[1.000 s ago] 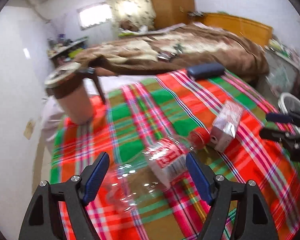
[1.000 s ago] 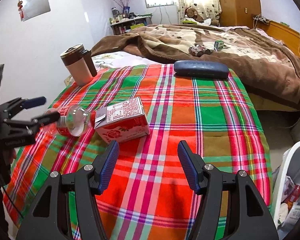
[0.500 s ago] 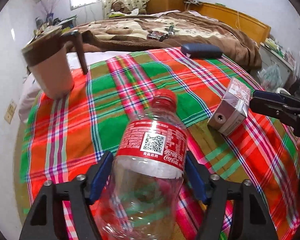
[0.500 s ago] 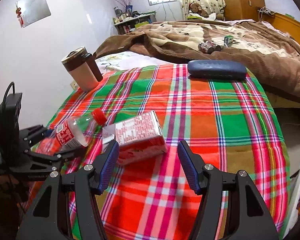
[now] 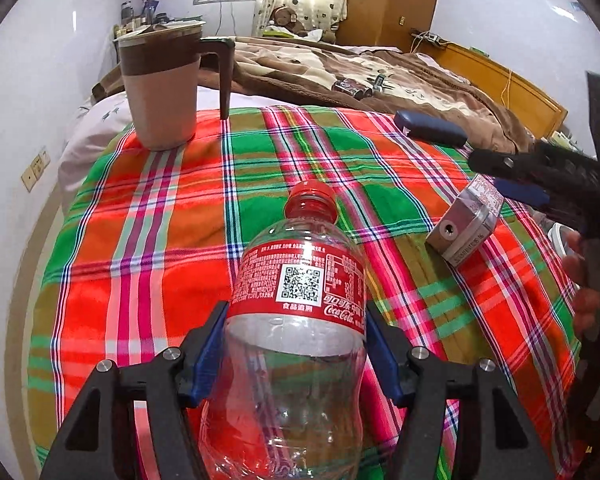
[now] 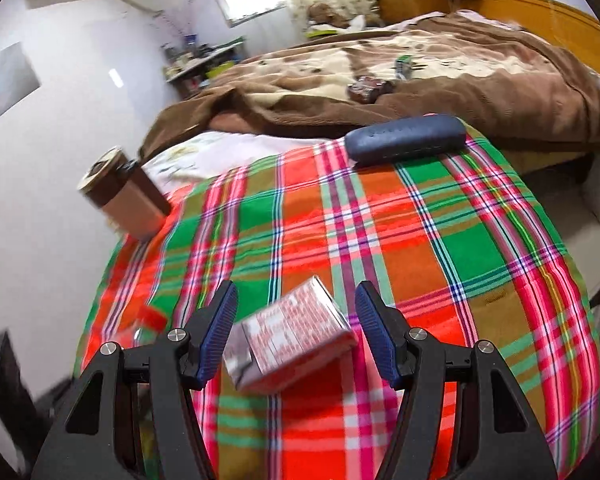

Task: Collect trash
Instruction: 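Grasp the clear Coca-Cola bottle with the left tool while the right tool grasps the strawberry milk carton, then lift the bottle and milk carton and carry them toward the white bin with both tools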

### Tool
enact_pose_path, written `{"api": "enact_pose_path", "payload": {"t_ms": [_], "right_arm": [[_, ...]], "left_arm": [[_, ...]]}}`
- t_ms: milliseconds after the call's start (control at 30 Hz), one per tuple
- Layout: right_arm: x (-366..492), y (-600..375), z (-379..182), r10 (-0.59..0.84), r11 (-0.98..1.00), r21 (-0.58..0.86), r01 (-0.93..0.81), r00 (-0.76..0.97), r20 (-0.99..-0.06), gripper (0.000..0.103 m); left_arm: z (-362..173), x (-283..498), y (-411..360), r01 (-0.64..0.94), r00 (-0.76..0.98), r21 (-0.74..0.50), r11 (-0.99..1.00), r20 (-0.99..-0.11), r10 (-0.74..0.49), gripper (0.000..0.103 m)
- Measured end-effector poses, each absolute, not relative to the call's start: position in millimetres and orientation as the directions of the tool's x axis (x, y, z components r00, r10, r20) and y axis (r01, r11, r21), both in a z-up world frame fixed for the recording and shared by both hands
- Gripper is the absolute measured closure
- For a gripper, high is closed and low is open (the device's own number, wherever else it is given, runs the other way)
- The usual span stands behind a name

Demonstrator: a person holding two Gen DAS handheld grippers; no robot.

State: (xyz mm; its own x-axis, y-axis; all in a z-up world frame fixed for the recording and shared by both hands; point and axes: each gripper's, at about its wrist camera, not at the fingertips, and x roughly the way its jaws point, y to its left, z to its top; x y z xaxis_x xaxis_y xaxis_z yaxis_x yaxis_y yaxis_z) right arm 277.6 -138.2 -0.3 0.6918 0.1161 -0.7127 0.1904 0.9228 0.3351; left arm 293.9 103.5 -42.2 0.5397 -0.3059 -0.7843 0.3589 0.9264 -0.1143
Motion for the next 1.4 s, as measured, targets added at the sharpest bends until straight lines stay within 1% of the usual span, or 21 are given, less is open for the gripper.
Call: {"api": "enact_pose_path", "payload": {"t_ms": [100, 133, 300, 367, 467, 600, 1000, 1067, 1167, 1300, 1333, 1400], "right_arm": [[289, -133, -8, 0.121, 0.913, 0.34, 0.224, 0.648, -0.752, 0.038], [291, -132, -11, 0.135, 0.908, 0.352, 0.229, 0.636, -0.76, 0.036], [295, -130, -25, 0.156, 0.901, 0.356, 0.247, 0.582, -0.798, 0.035], [292, -128, -26, 0.177, 0.906, 0.36, 0.224, 0.571, -0.801, 0.035], [287, -123, -27, 0.146, 0.934, 0.294, 0.202, 0.536, -0.831, 0.035], [274, -129, -26, 0.16, 0.95, 0.276, 0.149, 0.524, -0.836, 0.035], [242, -155, -37, 0.369, 0.861, 0.495, 0.115, 0.529, -0.764, 0.036], [239, -156, -41, 0.405, 0.837, 0.535, 0.113, 0.528, -0.746, 0.05], [234, -156, -40, 0.441, 0.815, 0.572, 0.094, 0.539, -0.717, 0.064], [230, -153, -36, 0.459, 0.812, 0.581, 0.06, 0.55, -0.698, 0.07], [229, -153, -35, 0.458, 0.816, 0.576, 0.05, 0.551, -0.698, 0.075], [224, -152, -31, 0.444, 0.842, 0.54, 0.016, 0.547, -0.709, 0.077]], "left_arm": [[-50, 294, 104, 0.344, 0.527, -0.116, 0.932, -0.797, -0.294, 0.039], [-50, 292, 104, 0.343, 0.537, -0.112, 0.933, -0.791, -0.293, 0.039], [-50, 293, 104, 0.344, 0.538, -0.116, 0.932, -0.789, -0.296, 0.039], [-49, 293, 104, 0.342, 0.539, -0.119, 0.932, -0.788, -0.298, 0.039], [-49, 292, 103, 0.342, 0.538, -0.119, 0.932, -0.788, -0.298, 0.039], [-48, 289, 103, 0.344, 0.535, -0.128, 0.93, -0.787, -0.306, 0.039], [-49, 287, 96, 0.349, 0.53, -0.118, 0.929, -0.793, -0.3, 0.039], [-49, 287, 95, 0.348, 0.531, -0.115, 0.93, -0.794, -0.297, 0.039], [-49, 288, 96, 0.345, 0.531, -0.119, 0.931, -0.793, -0.298, 0.039], [-49, 287, 96, 0.34, 0.534, -0.12, 0.933, -0.792, -0.296, 0.041], [-49, 287, 97, 0.337, 0.535, -0.12, 0.934, -0.792, -0.294, 0.042], [-49, 286, 100, 0.334, 0.534, -0.127, 0.934, -0.791, -0.299, 0.042]]}}
